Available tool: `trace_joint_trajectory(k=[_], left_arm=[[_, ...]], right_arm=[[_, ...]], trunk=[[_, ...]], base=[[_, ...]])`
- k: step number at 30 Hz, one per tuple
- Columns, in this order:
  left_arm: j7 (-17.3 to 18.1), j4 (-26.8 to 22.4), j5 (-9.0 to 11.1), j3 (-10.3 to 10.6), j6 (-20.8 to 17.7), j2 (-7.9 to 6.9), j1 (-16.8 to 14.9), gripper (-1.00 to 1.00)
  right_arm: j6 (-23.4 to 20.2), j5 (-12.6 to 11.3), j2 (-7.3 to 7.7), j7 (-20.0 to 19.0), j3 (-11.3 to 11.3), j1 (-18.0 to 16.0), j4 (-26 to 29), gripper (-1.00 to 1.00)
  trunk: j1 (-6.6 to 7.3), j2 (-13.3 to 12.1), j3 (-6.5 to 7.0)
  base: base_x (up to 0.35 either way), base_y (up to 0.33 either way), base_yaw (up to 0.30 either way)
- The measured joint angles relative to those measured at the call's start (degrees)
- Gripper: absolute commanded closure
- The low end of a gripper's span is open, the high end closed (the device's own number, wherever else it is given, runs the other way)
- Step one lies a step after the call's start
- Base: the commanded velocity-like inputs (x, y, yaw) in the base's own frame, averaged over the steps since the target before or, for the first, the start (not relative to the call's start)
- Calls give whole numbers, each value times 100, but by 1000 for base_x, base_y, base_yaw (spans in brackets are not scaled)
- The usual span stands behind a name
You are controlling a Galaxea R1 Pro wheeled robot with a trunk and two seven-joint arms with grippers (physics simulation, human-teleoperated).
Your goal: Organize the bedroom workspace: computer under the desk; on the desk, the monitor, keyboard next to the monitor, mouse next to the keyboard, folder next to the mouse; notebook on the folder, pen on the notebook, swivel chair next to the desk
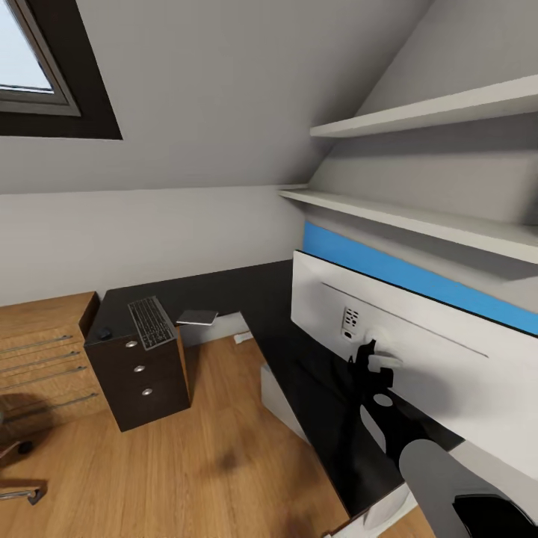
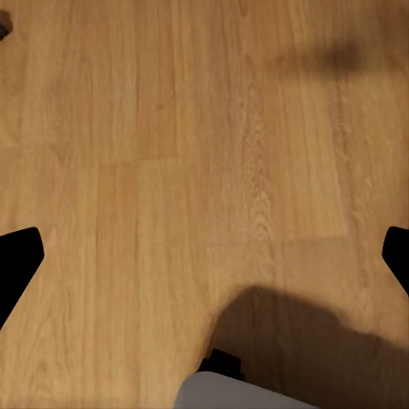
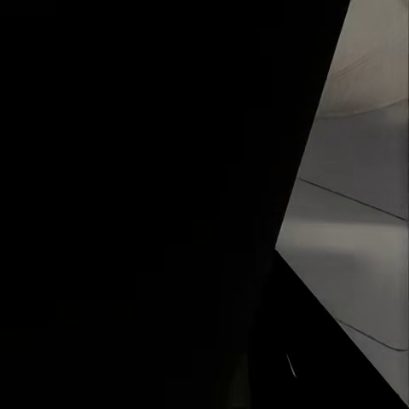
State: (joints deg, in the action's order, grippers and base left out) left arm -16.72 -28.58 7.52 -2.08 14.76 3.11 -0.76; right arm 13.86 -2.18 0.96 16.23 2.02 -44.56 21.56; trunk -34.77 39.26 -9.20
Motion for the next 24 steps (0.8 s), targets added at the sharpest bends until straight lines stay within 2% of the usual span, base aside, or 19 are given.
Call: trace_joint_trajectory(k=[24], left_arm=[[-17,1,7,0,0,-7,0,-100]], right_arm=[[0,14,-3,-28,3,6,1,100]], trunk=[[0,0,2]], base=[[0,-8,0]])
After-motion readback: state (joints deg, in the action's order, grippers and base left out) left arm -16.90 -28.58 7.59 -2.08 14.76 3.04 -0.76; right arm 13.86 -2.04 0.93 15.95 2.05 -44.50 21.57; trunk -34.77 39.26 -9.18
